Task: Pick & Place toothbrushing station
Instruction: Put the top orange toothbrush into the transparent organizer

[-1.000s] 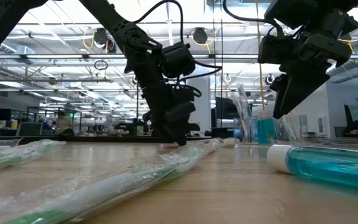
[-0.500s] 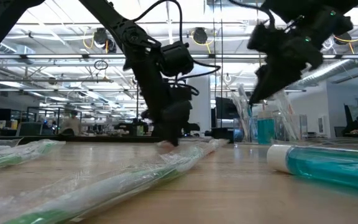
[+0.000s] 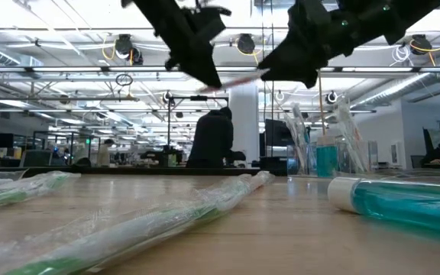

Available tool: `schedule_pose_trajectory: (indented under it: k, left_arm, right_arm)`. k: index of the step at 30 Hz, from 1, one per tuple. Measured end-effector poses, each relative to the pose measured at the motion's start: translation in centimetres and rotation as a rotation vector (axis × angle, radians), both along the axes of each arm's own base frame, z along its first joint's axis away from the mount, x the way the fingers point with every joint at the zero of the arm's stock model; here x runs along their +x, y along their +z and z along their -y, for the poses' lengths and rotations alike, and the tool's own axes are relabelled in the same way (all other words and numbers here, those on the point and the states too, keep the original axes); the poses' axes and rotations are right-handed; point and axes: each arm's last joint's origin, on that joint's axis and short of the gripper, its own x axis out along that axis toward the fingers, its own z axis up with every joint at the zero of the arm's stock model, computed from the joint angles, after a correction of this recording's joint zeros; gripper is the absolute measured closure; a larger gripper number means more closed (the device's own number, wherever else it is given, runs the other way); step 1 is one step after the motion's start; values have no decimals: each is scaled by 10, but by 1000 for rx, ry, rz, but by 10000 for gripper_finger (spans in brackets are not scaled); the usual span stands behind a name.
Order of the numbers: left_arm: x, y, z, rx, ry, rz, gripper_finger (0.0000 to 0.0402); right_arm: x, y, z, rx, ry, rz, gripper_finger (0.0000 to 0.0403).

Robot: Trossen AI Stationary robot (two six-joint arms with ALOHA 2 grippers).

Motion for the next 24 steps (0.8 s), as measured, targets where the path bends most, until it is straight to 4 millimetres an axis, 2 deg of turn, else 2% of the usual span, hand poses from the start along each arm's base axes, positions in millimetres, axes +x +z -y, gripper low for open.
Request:
schedule_pose_trajectory:
  k: [4, 6, 11, 15, 20, 24]
  left_arm:
    - [-6, 16, 23, 92, 29, 60, 373]
    - [-7, 18, 33, 114, 21, 60, 370]
    - [-9, 18, 56, 169, -12, 53, 389]
    - [-12, 17, 68, 222, 1, 33, 394]
    - [-15, 17, 75, 295, 47, 22, 374]
    - [-16, 17, 81, 299, 36, 25, 381]
  right_arm:
    - [8, 3, -1, -71, -44, 80, 234]
    - [13, 5, 0, -93, -94, 146, 234]
    - [24, 10, 4, -156, -119, 296, 234]
    - [26, 14, 3, -165, -97, 359, 234]
    - [26, 15, 4, -165, -102, 368, 234]
    - [25, 19, 5, -191, -109, 402, 235]
